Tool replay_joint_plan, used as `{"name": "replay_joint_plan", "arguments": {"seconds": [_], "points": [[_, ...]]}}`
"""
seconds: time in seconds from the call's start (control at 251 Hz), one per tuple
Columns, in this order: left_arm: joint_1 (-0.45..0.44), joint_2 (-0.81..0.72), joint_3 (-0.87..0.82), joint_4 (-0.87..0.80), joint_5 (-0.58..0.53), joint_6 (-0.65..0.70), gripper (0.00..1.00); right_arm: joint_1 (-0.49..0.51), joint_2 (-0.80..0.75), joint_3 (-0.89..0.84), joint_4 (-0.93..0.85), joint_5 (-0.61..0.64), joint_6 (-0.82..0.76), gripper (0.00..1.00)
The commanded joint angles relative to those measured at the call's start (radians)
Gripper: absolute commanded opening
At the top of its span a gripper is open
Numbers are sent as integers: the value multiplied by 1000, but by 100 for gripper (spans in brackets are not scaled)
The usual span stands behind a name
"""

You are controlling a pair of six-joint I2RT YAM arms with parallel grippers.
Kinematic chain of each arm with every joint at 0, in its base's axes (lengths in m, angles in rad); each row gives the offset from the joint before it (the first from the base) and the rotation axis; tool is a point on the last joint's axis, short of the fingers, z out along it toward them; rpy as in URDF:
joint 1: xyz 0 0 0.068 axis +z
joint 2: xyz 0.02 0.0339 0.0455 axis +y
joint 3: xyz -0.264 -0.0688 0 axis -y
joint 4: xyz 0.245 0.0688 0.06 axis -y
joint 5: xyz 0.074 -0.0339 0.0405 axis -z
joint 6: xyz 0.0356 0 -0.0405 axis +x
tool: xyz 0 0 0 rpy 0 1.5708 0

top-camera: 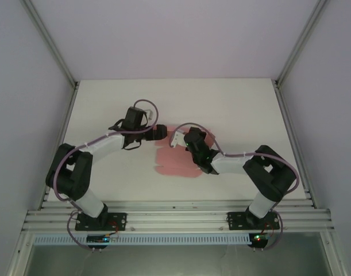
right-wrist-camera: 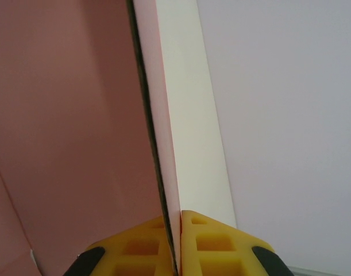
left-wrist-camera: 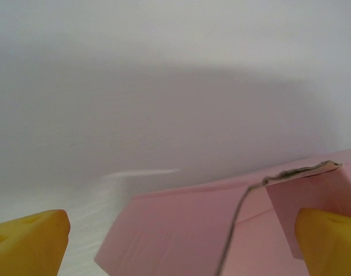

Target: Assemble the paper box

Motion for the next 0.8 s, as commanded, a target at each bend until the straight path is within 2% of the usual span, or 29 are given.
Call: {"name": "replay_joint_plan", "arguments": {"seconds": [0.0, 0.188, 0.391, 0.511, 0.627, 0.794], "points": [[-40, 9, -2, 107, 27, -8, 100, 12, -51, -11, 6, -62, 102, 10], [-7, -78, -81, 130, 23, -33, 100, -10, -91, -37, -23, -61, 120, 8], [96, -248, -250, 175, 115, -68, 100, -61, -157, -70, -81, -103, 184, 6], [148, -307, -340, 198, 103, -98, 99, -78, -183, -85, -93, -127, 209, 6], [180, -297, -366, 210, 96, -114, 100, -93, -210, -92, -107, -170, 248, 3], [181, -185, -353, 311, 135, -141, 100, -112, -249, -100, -126, -230, 304, 3]]}}
